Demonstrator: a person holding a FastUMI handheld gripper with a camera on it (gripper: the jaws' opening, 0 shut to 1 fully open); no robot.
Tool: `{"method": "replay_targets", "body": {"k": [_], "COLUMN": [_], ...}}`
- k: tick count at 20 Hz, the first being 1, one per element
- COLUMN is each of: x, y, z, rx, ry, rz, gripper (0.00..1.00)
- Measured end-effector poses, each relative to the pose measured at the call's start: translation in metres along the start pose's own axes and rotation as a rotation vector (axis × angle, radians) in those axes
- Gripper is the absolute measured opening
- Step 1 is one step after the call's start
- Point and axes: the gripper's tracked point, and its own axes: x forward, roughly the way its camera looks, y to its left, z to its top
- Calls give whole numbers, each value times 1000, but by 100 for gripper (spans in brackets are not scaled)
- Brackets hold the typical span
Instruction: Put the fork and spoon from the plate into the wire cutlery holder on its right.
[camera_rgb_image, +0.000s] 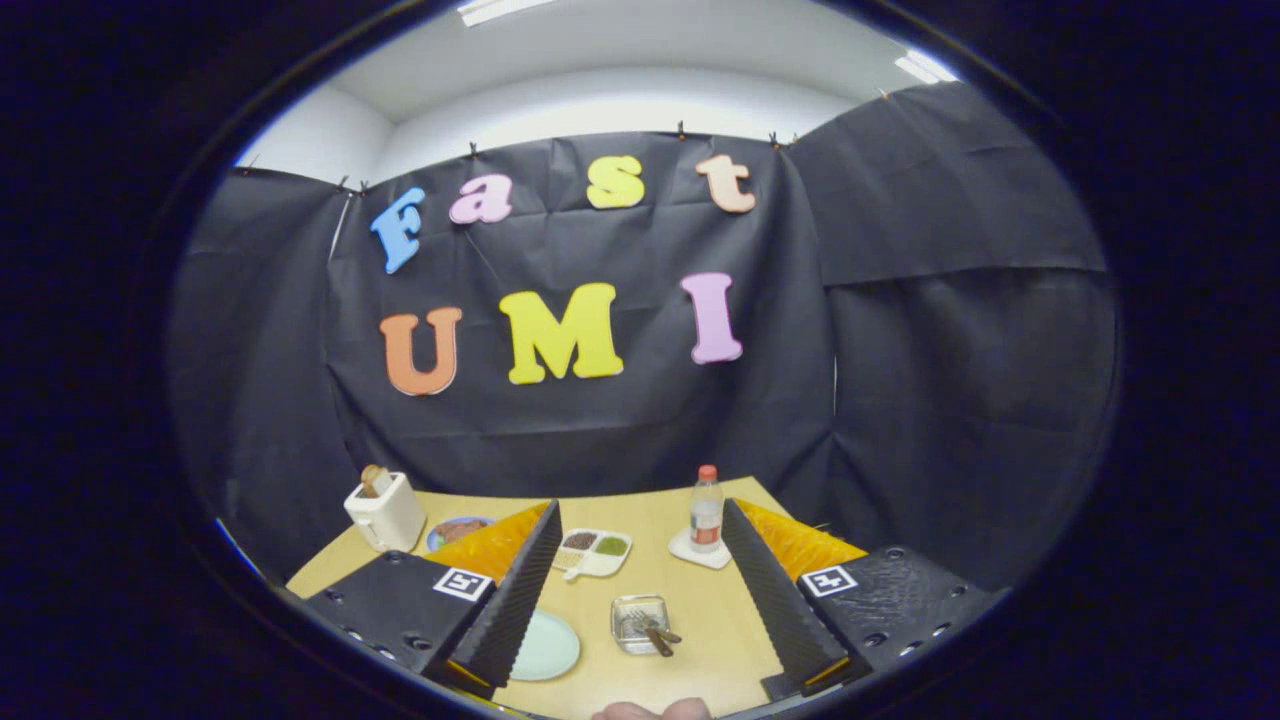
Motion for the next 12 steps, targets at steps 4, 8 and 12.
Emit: {"method": "replay_targets", "body": {"k": [4,8,12], "x": [-40,-53,-49], "y": [19,35,39], "z": [23,18,6], "rx": [-88,-74,-85], "ry": [-176,-239,-200], "rz": [21,42,43], "gripper": [96,96,96]}}
